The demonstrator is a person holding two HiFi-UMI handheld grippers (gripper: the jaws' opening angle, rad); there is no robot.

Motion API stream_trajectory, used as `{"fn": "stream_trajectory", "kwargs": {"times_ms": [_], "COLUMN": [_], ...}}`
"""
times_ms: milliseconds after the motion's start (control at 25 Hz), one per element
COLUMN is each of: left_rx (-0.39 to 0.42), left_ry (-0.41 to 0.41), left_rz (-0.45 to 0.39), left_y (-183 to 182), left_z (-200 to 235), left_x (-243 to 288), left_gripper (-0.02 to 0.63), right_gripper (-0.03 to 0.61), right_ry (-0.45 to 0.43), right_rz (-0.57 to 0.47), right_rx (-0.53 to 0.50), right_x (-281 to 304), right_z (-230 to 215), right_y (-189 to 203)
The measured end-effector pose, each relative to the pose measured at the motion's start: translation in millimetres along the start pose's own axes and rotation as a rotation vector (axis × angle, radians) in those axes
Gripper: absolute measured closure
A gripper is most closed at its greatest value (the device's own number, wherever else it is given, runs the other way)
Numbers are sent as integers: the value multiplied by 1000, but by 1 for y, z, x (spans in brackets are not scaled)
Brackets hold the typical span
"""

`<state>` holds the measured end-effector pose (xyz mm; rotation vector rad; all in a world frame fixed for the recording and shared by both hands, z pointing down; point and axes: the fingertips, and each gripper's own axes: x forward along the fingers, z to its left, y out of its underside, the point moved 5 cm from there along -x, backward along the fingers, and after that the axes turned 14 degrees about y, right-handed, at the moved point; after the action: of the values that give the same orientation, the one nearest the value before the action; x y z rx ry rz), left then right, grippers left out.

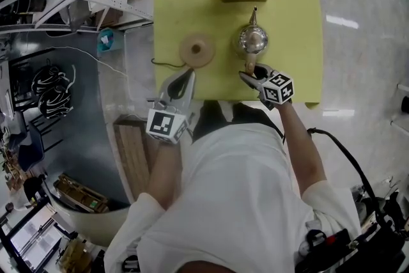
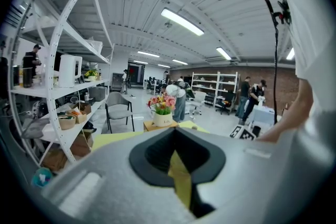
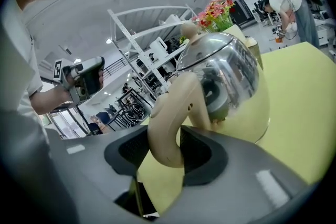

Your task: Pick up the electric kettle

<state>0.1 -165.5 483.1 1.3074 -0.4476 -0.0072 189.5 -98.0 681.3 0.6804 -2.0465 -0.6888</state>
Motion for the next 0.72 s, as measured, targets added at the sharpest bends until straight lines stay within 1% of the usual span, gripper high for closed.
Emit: {"fn": "stream_trajectory", "kwargs": {"times_ms": [240, 480, 560, 640, 720], "left_rx": [1, 9, 4, -2, 0], "left_ry": [9, 22, 23, 21, 16], "left_rz": [-20, -32, -36, -40, -46], "left_y": [-1, -1, 1, 1, -2], "left_z": [-7, -22, -24, -28, -33], "left_x": [-1, -3, -5, -8, -13], "left_gripper": [609, 611, 610, 611, 610], "right_gripper": [403, 414, 431, 466, 485], "right_ry": [33, 71, 92, 113, 122], "right_rz": [-24, -69, -91, -120, -155], "right_rx": [-16, -41, -65, -96, -115], "right_x": [-18, -53, -63, -74, -87], "right_z": [-1, 4, 7, 13, 19], "right_y": [2, -1, -6, -14, -22]}}
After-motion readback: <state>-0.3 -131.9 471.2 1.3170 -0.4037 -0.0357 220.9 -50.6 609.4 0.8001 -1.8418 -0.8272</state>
